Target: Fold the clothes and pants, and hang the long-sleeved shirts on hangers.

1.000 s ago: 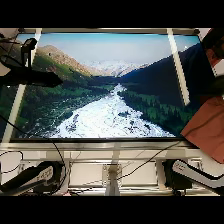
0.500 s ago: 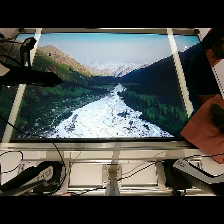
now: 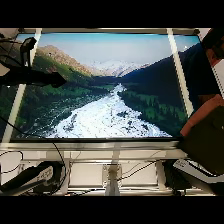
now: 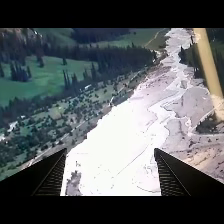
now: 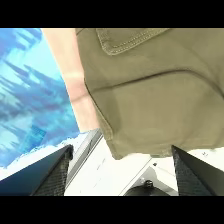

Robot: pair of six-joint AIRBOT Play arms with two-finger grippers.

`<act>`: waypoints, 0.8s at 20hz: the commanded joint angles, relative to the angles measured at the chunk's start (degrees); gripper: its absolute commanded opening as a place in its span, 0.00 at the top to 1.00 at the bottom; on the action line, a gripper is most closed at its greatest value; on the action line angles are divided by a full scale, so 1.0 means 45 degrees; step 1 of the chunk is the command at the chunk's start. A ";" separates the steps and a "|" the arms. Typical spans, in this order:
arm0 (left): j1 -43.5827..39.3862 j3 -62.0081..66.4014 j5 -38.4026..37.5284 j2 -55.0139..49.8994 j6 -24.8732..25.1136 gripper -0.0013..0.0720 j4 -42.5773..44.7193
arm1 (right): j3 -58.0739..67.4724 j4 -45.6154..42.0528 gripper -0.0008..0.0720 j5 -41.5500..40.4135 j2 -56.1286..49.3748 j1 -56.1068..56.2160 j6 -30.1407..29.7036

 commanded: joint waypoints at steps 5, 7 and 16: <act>0.0000 0.0010 0.0491 0.0010 0.0000 0.15 0.0005 | 0.3298 0.1477 0.26 -0.1127 0.0000 0.0015 -0.0039; 0.0000 0.0010 0.1103 -0.0005 0.0000 0.15 0.0005 | 0.4571 0.3551 0.38 -0.2395 0.0000 0.0311 -0.0039; 0.0000 -0.0019 0.1627 -0.0136 -0.0005 0.15 -0.0005 | 0.6130 0.8738 0.94 -0.3507 0.0491 0.8597 -0.2841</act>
